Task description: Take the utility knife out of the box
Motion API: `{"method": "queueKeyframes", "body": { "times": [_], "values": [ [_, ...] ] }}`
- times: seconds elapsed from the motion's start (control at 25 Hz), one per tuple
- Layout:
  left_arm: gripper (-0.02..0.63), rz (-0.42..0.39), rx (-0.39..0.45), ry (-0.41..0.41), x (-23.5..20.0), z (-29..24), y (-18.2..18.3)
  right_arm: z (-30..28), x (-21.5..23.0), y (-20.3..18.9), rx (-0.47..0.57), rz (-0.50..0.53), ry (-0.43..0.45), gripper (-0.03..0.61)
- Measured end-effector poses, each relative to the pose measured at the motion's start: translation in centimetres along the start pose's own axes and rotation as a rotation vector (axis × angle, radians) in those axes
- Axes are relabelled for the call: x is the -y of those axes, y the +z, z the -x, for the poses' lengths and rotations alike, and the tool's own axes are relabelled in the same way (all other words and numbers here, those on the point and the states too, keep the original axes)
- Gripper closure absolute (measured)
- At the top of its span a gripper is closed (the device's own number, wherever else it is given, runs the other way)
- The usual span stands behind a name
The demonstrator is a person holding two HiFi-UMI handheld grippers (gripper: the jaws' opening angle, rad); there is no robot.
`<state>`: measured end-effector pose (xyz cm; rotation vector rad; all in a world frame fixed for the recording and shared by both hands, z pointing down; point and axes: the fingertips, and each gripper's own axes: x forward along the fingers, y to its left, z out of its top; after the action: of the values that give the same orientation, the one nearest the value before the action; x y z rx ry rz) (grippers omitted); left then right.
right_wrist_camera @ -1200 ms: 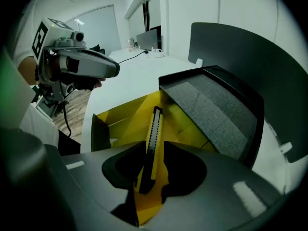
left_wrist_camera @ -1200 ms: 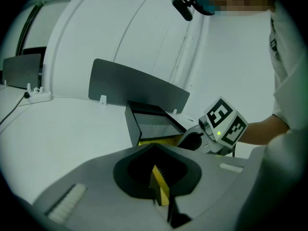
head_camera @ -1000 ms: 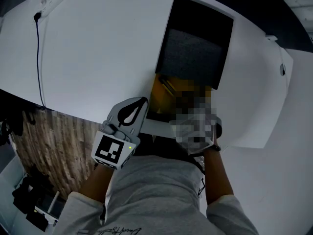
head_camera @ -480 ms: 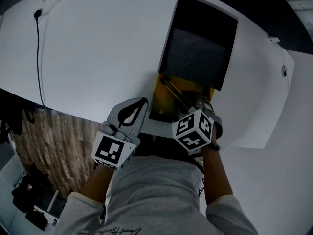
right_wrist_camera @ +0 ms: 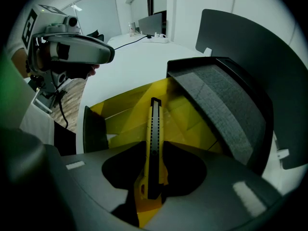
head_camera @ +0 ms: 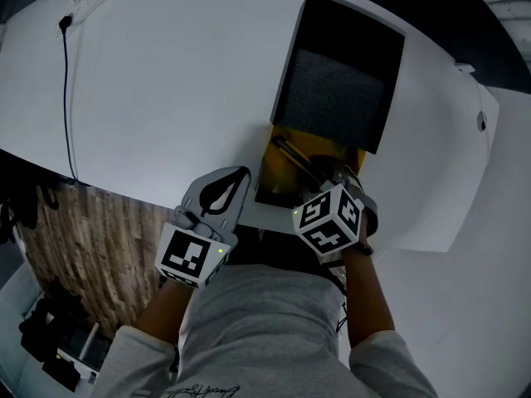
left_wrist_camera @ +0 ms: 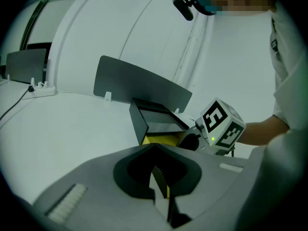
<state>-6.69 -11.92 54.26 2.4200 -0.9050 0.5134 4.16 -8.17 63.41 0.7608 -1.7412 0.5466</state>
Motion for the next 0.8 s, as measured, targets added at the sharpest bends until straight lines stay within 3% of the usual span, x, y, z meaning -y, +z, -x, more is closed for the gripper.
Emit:
{"method": "queueKeyframes", "body": {
  "times": [0.8],
  "values": [
    [0.614, -0.03, 0.043, 0.005, 1.0, 1.2, 2.2, 3.0, 0.5, 1.1, 0.111, -0.043, -0.012, 0.446]
  ]
}}
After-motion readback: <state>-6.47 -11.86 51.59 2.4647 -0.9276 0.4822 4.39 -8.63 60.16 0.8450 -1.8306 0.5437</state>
